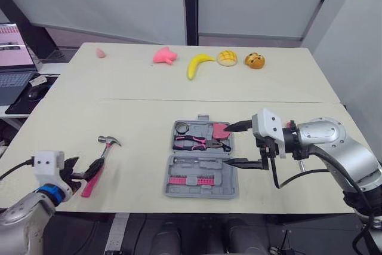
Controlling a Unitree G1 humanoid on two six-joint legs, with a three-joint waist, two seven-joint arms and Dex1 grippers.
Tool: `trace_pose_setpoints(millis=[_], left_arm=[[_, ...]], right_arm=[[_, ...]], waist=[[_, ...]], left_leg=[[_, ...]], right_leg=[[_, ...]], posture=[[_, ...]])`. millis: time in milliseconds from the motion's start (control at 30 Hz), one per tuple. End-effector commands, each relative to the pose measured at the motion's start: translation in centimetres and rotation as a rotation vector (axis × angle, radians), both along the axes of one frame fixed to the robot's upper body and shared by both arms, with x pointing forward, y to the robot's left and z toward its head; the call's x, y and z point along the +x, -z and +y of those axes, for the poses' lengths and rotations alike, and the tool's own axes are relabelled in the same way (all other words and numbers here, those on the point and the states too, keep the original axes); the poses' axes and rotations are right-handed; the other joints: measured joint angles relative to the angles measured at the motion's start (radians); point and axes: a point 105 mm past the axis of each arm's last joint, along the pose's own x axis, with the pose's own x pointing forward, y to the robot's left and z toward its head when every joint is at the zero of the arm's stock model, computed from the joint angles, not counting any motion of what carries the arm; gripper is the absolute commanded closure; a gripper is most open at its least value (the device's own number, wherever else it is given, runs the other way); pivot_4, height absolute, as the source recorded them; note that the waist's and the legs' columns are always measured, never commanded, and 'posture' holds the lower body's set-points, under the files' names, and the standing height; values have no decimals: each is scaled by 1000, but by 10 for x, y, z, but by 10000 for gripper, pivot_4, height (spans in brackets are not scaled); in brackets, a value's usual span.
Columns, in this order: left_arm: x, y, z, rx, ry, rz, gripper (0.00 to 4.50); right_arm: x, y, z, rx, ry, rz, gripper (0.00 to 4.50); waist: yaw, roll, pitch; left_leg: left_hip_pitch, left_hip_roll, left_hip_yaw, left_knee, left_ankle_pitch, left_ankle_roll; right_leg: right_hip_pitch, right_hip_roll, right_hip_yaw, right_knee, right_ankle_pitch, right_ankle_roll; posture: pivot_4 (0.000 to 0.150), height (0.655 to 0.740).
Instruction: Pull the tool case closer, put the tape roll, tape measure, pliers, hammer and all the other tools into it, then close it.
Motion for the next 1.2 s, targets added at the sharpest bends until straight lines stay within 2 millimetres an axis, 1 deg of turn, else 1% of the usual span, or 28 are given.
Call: trace_pose_setpoints(millis=[33,167,233,433,533,700,900,933,1000,1100,1200], left_arm=[[13,4,5,50,-23,40,148],[32,12,0,68,-24,66,148],[38,16,-2,66,-30,79,148],[45,25,-8,52,-19,113,148],[44,30,-11,42,-6,138,5978],[43,37,-12,39,-6,164,22074],[43,38,-11,36,-12,159,41154],[43,38,-10,34,-13,156,43368],[44,37,-10,37,-11,147,43985],[47,30,-9,33,-7,97,43985],[51,11,-9,41,11,7,43985]], right_arm=[[0,-10,4,9,-14,-60,0],[-1,-10,7,9,-17,-66,0],[-1,-11,8,12,-19,-68,0],[-1,-13,11,17,-22,-78,0],[-1,-14,10,17,-21,-83,0],[-1,-15,10,17,-15,-87,0],[-1,-14,8,11,-7,-89,0],[-1,-14,8,9,-5,-90,0],[-1,-13,7,6,-1,-92,0],[-1,-14,6,6,6,-95,0],[-2,-13,5,7,15,-96,0]], waist=[[1,0,0],[3,0,0],[3,0,0],[3,0,0],[3,0,0],[4,0,0],[4,0,0],[4,1,0],[4,2,0],[4,4,0],[4,4,0]], left_leg=[[0,0,-1,0,0,0],[0,0,-1,0,0,0],[-1,0,-1,0,0,0],[-1,0,-2,0,0,0],[-1,0,-2,0,0,0],[-1,-1,-2,0,0,0],[-1,-1,-2,0,0,0],[-1,-1,-2,0,0,0],[-1,-1,-2,0,0,0],[-1,-1,-2,0,0,0],[-1,-1,-2,0,0,0]], right_leg=[[0,0,-1,0,0,0],[0,0,-1,0,0,0],[0,0,-1,0,0,0],[0,0,-1,0,0,0],[0,0,-2,0,0,0],[0,0,-2,0,0,0],[0,-1,-2,0,0,0],[0,-1,-2,0,0,0],[0,-1,-1,0,0,0],[0,-1,-2,0,0,0],[0,-1,-2,0,0,0]], posture=[[1500,7255],[1500,7255],[1500,7255],[1500,7255],[1500,7255],[1500,7255],[1500,7255],[1500,7255],[1500,7255],[1500,7255],[1500,7255]])
